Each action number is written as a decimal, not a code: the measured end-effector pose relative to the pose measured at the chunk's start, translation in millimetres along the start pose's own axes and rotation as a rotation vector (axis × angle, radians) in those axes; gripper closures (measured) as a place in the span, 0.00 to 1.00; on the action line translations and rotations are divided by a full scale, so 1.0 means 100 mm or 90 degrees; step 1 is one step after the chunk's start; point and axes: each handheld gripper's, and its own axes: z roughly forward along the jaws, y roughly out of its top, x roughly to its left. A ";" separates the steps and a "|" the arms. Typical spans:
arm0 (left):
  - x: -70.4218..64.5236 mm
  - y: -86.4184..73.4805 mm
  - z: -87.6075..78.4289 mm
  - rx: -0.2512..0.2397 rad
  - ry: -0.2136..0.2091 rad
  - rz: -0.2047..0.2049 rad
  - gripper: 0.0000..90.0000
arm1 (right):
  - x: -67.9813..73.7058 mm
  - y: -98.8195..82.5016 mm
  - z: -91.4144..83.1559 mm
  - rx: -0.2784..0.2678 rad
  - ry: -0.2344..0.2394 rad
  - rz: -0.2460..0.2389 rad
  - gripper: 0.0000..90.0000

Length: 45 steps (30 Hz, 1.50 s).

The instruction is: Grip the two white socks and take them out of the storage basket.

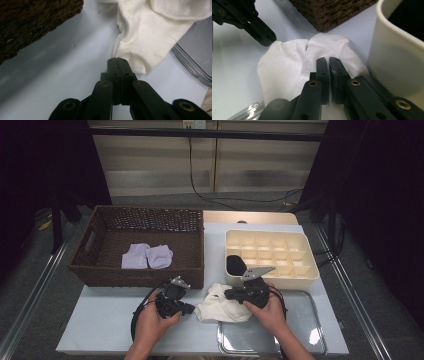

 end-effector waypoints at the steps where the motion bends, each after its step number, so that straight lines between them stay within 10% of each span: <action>1: 0.00 0.00 0.00 0.000 0.000 0.000 1.00 | -0.01 0.00 -0.01 0.002 0.001 -0.001 0.96; 9: -0.02 0.01 0.01 -0.003 -0.007 0.013 1.00 | 0.02 -0.04 0.00 0.034 0.006 -0.001 0.93; 20: -0.03 0.03 -0.01 -0.010 -0.013 0.018 1.00 | 0.10 0.18 0.12 -0.006 -0.011 0.008 0.68; 31: -0.01 0.02 0.02 -0.002 -0.013 0.011 1.00 | 0.09 0.13 0.18 0.026 -0.015 0.006 0.96; 45: 0.00 0.04 0.02 -0.006 -0.018 0.004 1.00 | 0.24 0.24 -0.08 -0.029 0.027 -0.033 0.97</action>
